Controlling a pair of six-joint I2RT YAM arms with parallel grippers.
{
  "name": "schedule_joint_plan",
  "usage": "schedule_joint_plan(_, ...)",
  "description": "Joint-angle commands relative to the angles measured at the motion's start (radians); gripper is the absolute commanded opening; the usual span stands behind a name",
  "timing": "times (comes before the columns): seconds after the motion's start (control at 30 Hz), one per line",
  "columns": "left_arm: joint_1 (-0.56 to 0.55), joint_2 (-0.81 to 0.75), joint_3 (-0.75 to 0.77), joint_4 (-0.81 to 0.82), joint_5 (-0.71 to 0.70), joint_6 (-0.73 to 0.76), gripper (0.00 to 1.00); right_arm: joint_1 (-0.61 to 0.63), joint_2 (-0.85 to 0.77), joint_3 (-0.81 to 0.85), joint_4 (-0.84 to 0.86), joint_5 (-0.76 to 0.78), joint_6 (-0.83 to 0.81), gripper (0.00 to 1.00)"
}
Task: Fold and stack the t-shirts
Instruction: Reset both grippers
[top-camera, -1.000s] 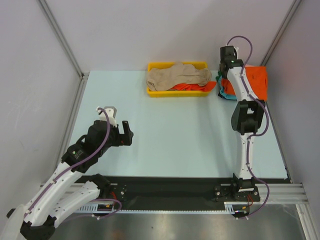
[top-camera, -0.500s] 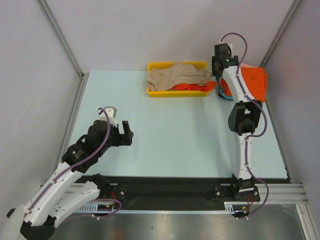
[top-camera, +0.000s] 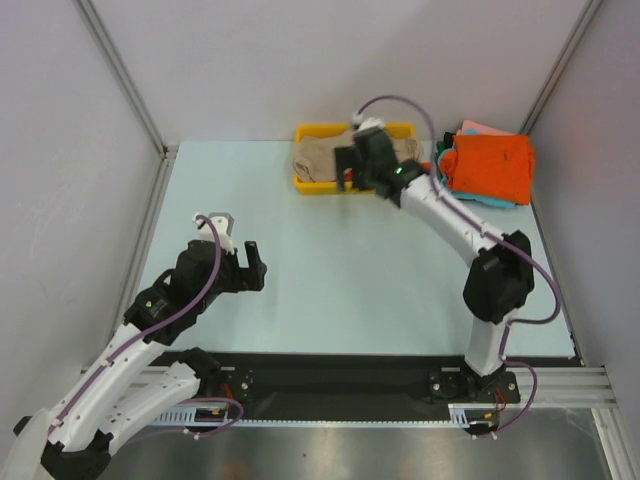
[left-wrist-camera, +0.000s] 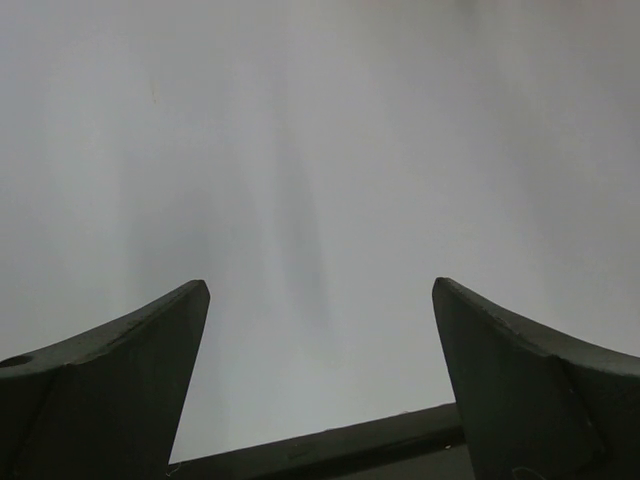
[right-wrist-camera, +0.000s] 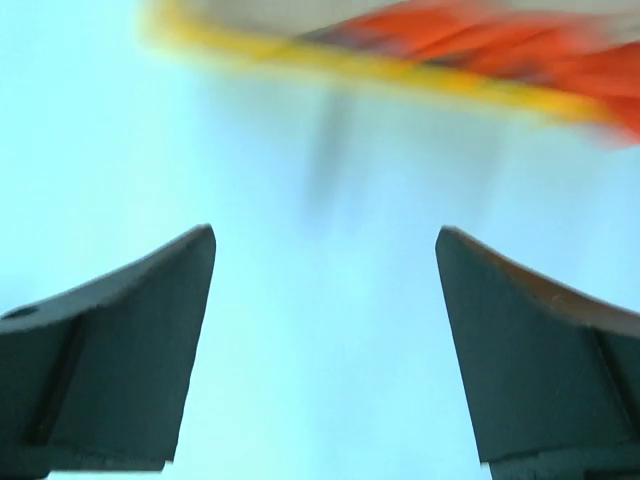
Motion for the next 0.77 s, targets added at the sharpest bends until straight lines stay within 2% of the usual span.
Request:
schedule_joint_plan(0.0,0.005,-0.012,0.002,0.020,-0.026,0.017,1.00,0.213,-0.127,-0.224,0.223,-0.116,0.144,0.96)
schedule_joint_plan(0.1,0.005,-0.033,0.014,0.004,-0.053,0.014,1.00,0.354,-0.195,-0.402,0.347,-0.122,0.174,0.98)
schedule_joint_plan(0.17,0.005,-0.057,0.029,-0.005,-0.067,0.010,1.00,0.416,-0.221,-0.458,0.386,-0.067,0.189,0.99)
schedule_joint_plan(0.33,0.005,-0.067,0.049,-0.023,-0.124,0.023,1.00,0.539,-0.229,-0.555,0.369,0.021,0.247,1.00)
schedule_joint_plan(0.53,0.005,-0.094,0.006,0.006,-0.109,0.006,1.00,0.580,-0.212,-0.587,0.397,0.030,0.284,0.99)
schedule_joint_plan(0.73,0.005,-0.099,0.006,-0.002,-0.109,0.005,1.00,0.594,-0.170,-0.539,0.403,0.047,0.271,1.00)
